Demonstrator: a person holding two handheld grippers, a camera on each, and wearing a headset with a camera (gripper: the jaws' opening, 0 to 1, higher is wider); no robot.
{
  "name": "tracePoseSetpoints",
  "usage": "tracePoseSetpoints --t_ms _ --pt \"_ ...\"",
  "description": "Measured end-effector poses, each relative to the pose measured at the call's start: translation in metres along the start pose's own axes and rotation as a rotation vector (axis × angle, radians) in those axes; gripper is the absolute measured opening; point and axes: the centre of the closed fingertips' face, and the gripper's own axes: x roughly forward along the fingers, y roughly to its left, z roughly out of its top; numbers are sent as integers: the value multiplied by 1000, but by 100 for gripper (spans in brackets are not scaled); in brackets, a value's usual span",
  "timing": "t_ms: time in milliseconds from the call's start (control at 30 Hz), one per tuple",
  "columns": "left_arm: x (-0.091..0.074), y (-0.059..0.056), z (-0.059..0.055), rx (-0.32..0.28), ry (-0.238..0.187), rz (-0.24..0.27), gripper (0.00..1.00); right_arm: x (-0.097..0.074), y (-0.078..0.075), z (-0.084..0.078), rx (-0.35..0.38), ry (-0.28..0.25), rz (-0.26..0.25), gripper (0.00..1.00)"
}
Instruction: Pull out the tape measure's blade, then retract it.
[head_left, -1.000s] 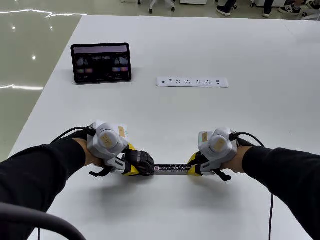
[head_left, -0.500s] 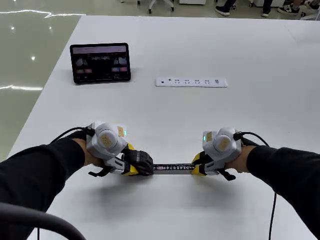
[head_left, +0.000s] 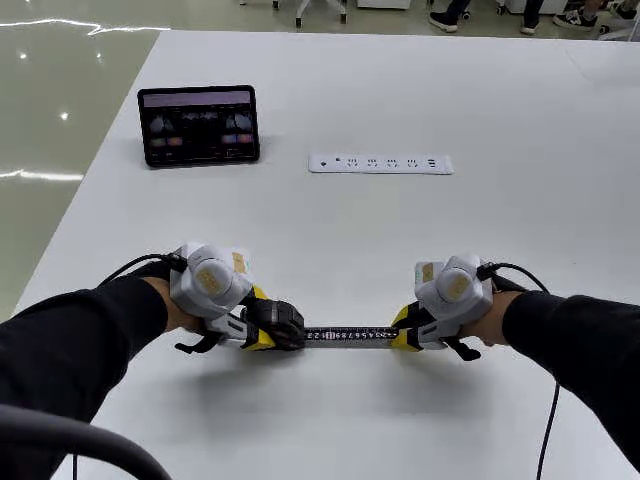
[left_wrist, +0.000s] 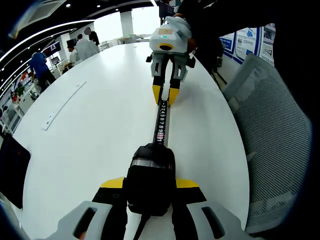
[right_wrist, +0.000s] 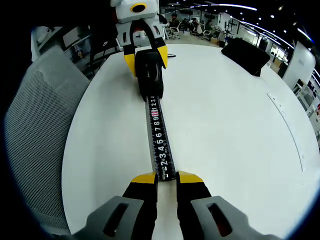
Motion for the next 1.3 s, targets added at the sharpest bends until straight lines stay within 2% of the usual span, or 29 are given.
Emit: tracePoseSetpoints --t_ms 1300 --pt "0 0 0 -10 1 4 30 -21 -6 -37 35 28 -27 9"
